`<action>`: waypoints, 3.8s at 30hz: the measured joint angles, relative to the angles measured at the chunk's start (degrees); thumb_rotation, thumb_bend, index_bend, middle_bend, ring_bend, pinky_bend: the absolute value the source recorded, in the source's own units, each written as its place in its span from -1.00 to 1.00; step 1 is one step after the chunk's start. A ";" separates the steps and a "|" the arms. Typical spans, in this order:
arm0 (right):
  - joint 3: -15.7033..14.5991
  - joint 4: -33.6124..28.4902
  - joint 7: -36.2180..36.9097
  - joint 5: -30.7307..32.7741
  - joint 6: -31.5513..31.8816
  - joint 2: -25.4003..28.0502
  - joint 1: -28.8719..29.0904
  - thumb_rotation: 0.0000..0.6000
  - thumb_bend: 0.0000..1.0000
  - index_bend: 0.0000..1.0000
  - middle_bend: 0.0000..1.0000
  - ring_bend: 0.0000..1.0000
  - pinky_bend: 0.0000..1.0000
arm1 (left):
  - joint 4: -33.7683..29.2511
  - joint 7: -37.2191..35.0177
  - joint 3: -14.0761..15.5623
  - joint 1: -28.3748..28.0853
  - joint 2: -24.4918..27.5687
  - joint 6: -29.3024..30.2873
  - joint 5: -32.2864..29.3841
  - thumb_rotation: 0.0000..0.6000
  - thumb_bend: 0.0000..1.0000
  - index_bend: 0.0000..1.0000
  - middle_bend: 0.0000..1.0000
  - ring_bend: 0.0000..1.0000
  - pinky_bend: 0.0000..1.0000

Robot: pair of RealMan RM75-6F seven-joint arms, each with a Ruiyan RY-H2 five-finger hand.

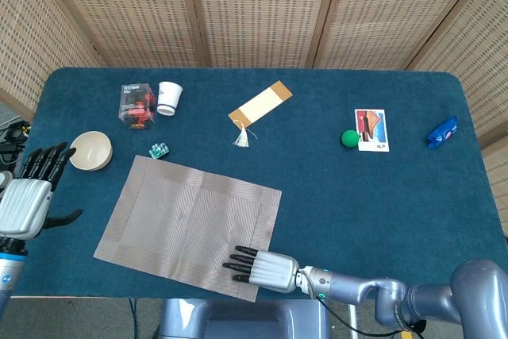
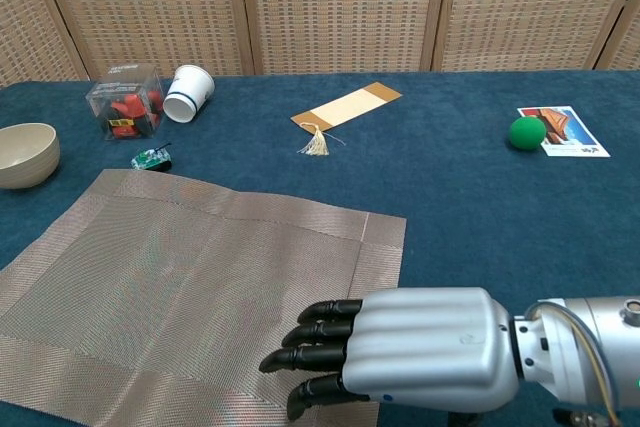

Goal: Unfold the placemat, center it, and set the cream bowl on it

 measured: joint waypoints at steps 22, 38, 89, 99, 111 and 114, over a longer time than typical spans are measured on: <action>1.15 -1.70 -4.33 4.53 0.90 -1.34 1.52 1.00 -1.00 -0.48 -0.89 -1.00 -1.00 | 0.27 0.44 -0.86 0.04 -0.35 -1.94 -0.26 1.00 -1.00 -1.00 -1.00 -1.00 -1.00; 0.32 -1.05 -5.83 6.33 0.02 -3.73 2.62 1.00 -1.00 -0.48 -0.87 -1.00 -1.00 | 0.32 0.24 -1.31 0.27 -0.27 -2.46 -0.15 1.00 -1.00 -1.00 -1.00 -1.00 -1.00; -0.39 3.72 -4.98 7.68 5.41 -6.22 2.95 1.00 0.48 0.12 -0.80 -1.00 -1.00 | 0.53 -0.43 -1.71 0.41 0.02 -3.77 0.56 1.00 -1.00 -1.00 -1.00 -1.00 -1.00; -0.77 5.22 -3.42 7.42 6.86 -6.70 2.84 1.00 0.48 0.45 -0.75 -1.00 -1.00 | 0.64 -0.35 -1.75 0.29 -0.07 -4.17 0.49 1.00 -1.00 -1.00 -1.00 -1.00 -1.00; -1.24 5.86 -2.64 6.23 9.98 -4.70 2.58 1.00 0.48 0.45 -0.72 -1.00 -1.00 | 0.60 -0.07 -1.68 0.18 -0.18 -4.64 0.42 1.00 -1.00 -1.00 -1.00 -1.00 -1.00; -1.53 5.82 -2.95 6.10 11.04 -2.56 2.14 1.00 0.49 0.45 -0.72 -1.00 -1.00 | 0.63 -0.09 -1.62 0.11 -0.20 -4.84 0.52 1.00 -1.00 -1.00 -1.00 -1.00 -1.00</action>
